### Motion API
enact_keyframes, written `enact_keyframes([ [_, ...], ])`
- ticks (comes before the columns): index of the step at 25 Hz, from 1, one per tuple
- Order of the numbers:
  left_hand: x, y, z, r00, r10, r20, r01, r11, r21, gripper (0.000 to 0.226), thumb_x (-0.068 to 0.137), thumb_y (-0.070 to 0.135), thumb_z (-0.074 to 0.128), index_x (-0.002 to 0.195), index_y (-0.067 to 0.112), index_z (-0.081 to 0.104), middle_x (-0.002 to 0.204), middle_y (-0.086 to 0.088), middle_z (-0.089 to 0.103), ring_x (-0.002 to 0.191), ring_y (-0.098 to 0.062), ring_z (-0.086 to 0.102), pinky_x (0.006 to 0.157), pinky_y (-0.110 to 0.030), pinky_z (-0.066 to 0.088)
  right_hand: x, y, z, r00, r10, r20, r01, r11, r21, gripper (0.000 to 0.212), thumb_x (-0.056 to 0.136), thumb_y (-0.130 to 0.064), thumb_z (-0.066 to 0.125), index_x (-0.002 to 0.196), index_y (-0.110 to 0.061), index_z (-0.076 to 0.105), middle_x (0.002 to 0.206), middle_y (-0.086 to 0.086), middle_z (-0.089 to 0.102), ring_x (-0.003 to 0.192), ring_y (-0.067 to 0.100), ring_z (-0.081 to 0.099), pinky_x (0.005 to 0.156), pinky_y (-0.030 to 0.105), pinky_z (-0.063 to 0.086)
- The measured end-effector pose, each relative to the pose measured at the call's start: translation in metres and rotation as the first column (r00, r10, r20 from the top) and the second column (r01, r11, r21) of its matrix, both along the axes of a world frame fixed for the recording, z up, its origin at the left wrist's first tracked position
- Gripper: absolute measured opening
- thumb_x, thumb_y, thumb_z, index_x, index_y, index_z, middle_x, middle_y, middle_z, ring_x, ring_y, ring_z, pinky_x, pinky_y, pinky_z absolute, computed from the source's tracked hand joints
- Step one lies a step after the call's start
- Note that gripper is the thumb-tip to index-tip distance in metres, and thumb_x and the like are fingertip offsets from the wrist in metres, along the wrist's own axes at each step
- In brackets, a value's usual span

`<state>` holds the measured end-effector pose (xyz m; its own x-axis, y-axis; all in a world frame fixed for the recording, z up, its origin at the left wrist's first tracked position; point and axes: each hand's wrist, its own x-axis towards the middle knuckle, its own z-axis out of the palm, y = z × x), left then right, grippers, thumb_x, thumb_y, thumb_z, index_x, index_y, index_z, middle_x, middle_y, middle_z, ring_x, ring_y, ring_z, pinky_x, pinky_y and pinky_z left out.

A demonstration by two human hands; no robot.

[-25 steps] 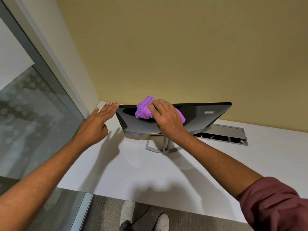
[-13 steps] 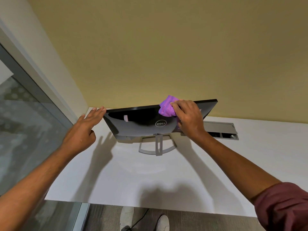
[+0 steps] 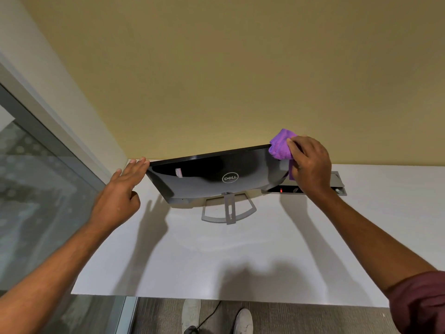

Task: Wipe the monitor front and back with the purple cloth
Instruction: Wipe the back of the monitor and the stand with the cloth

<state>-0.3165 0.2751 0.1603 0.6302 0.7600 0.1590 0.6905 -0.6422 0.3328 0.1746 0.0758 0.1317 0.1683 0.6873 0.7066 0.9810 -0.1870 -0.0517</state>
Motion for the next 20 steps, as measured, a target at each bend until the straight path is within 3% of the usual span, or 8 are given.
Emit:
enact_keyframes([
  [2,0.006,-0.006,-0.002,0.999,0.032,0.013,-0.032,0.999,0.016,0.100,0.076,-0.019,0.045,0.166,0.022,0.030,0.173,0.003,0.028,0.163,-0.014,0.015,0.132,-0.049,0.019,0.004,-0.007,-0.011,0.998,-0.020,-0.051,0.020,1.000,0.007,0.047,0.097,0.002,0.062,0.143,-0.004,0.066,0.143,0.016,0.065,0.133,0.042,0.058,0.106,0.050,0.052],
  [5,0.020,-0.012,-0.003,0.999,0.053,-0.008,-0.052,0.996,0.077,0.086,0.082,-0.007,0.048,0.164,0.011,0.030,0.173,-0.010,0.029,0.164,-0.025,0.015,0.133,-0.050,0.016,-0.001,-0.009,-0.026,0.961,-0.094,-0.258,0.117,0.991,0.072,0.055,0.100,0.001,0.066,0.153,-0.010,0.059,0.156,0.012,0.056,0.147,0.038,0.047,0.110,0.047,0.052],
  [8,0.042,-0.019,-0.003,0.998,-0.033,-0.060,0.043,0.983,0.176,0.074,0.090,0.014,0.044,0.163,0.004,0.031,0.172,-0.015,0.028,0.163,-0.034,0.016,0.132,-0.054,0.015,-0.024,0.000,-0.036,0.904,-0.183,-0.386,0.198,0.980,-0.003,0.072,0.103,-0.007,0.063,0.168,-0.017,0.033,0.177,0.016,0.022,0.164,0.036,0.019,0.121,0.050,0.044],
  [11,0.075,-0.024,-0.002,0.990,-0.114,-0.081,0.127,0.975,0.181,0.070,0.099,0.028,0.041,0.164,0.006,0.028,0.174,-0.013,0.025,0.164,-0.031,0.013,0.133,-0.052,0.012,-0.051,0.012,-0.045,0.794,-0.187,-0.579,0.194,0.980,-0.050,0.083,0.108,-0.016,0.057,0.173,-0.018,0.006,0.180,0.012,-0.011,0.166,0.028,-0.007,0.123,0.050,0.042],
  [13,0.097,-0.027,-0.002,0.983,-0.159,-0.093,0.174,0.970,0.171,0.069,0.103,0.033,0.040,0.166,0.008,0.026,0.175,-0.011,0.023,0.164,-0.029,0.011,0.133,-0.051,0.013,-0.065,0.021,-0.051,0.703,-0.153,-0.695,0.205,0.979,-0.008,0.079,0.112,-0.019,0.051,0.173,-0.016,0.001,0.179,0.011,-0.015,0.166,0.028,-0.007,0.125,0.045,0.036],
  [16,0.128,-0.029,0.001,0.965,-0.239,-0.109,0.253,0.956,0.146,0.068,0.104,0.033,0.041,0.166,0.010,0.026,0.175,-0.008,0.023,0.164,-0.026,0.012,0.133,-0.050,0.016,-0.081,0.038,-0.071,0.545,-0.066,-0.836,0.232,0.970,0.075,0.074,0.116,-0.023,0.045,0.172,-0.019,-0.003,0.180,0.005,-0.016,0.166,0.023,-0.005,0.130,0.050,0.031],
  [20,0.151,-0.027,0.008,0.951,-0.295,-0.097,0.304,0.948,0.091,0.081,0.085,0.013,0.040,0.165,0.011,0.030,0.174,-0.006,0.026,0.164,-0.023,0.016,0.133,-0.044,0.016,-0.113,0.055,-0.091,0.221,-0.023,-0.975,0.338,0.939,0.055,0.071,0.117,-0.029,0.043,0.173,-0.021,0.000,0.181,0.002,-0.005,0.165,0.029,0.018,0.130,0.047,0.033],
])
